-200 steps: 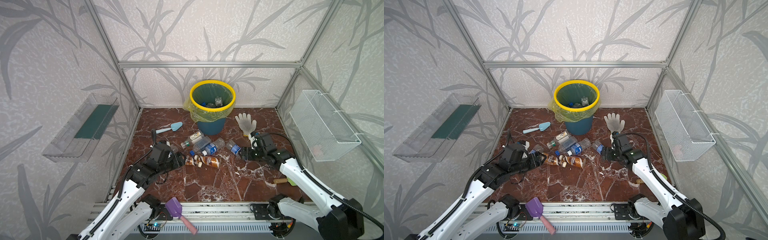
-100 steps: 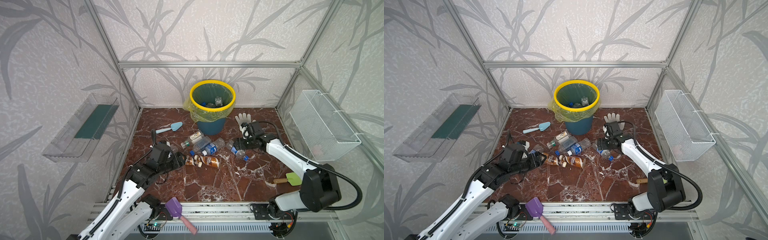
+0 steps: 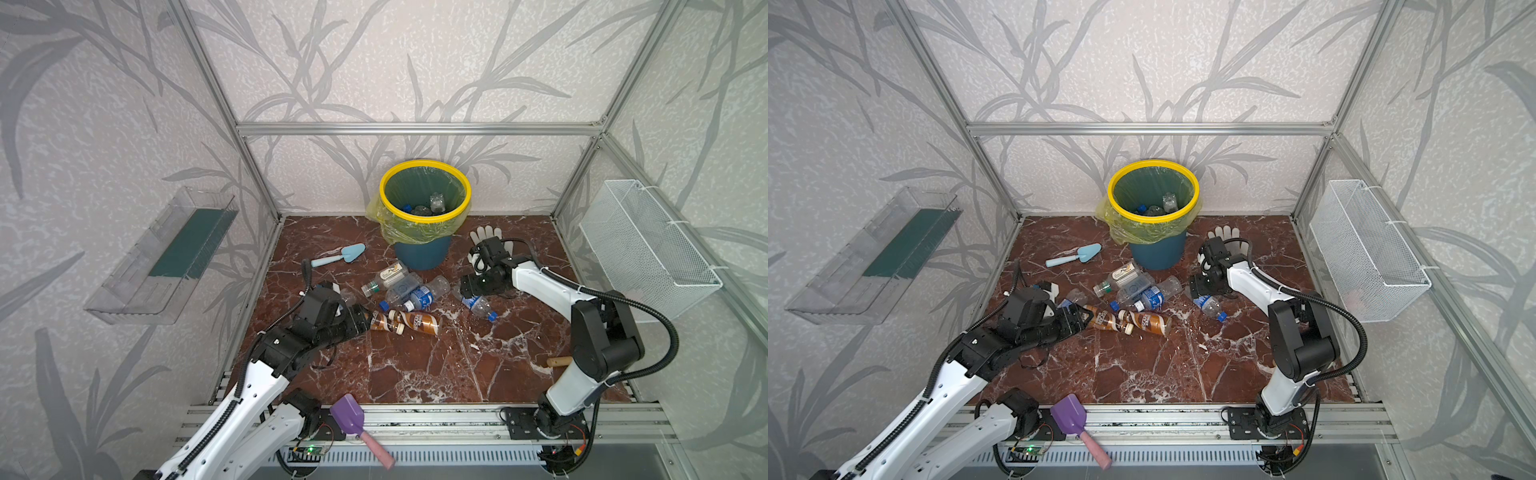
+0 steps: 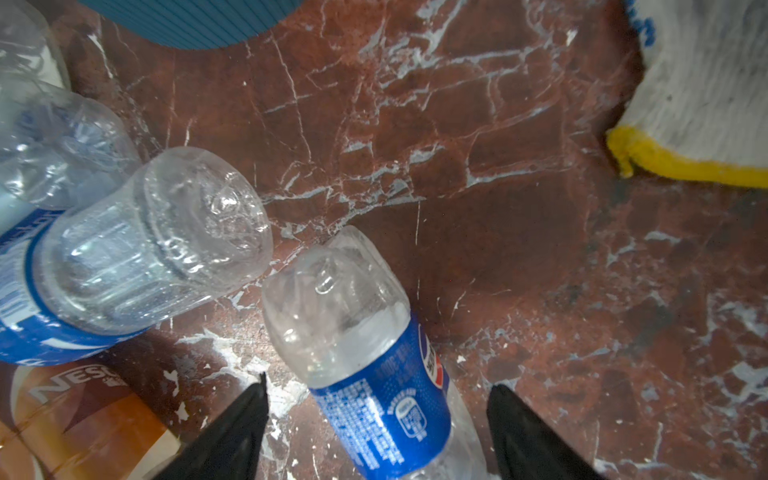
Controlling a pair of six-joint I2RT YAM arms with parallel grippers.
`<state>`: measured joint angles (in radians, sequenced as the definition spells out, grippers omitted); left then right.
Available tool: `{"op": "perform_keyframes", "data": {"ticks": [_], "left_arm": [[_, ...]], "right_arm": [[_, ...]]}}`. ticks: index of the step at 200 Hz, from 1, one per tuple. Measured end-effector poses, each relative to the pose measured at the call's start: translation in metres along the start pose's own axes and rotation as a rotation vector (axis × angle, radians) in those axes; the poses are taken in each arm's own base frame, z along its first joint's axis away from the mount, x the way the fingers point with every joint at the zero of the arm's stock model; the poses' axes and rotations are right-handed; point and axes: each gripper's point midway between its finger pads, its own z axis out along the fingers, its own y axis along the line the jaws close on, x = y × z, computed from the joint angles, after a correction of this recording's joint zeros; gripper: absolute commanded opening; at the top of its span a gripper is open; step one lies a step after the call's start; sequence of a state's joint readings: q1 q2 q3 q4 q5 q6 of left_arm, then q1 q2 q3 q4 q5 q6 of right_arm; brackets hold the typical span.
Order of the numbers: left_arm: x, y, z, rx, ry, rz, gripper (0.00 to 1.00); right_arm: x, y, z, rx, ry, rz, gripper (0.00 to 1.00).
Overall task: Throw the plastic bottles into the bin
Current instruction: 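Lower the right gripper and close it on the Pepsi-label clear bottle near the glove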
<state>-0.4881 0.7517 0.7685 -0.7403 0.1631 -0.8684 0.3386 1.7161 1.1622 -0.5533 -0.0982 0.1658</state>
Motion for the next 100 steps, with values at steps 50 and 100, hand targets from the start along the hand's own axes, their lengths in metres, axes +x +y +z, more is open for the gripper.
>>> {"op": "perform_keyframes", "data": {"ticks": [50,100], "left_arm": [[0.002,0.001,0.001,-0.002,0.006,-0.001,0.82],[0.001,0.000,0.002,0.005,0.003,0.000,0.81]], "right_arm": [[0.013,-0.002,0.009,0.007,0.047,0.006,0.65],[0.055,-0.008,0.025,0.015,0.142,0.031,0.57]]}}
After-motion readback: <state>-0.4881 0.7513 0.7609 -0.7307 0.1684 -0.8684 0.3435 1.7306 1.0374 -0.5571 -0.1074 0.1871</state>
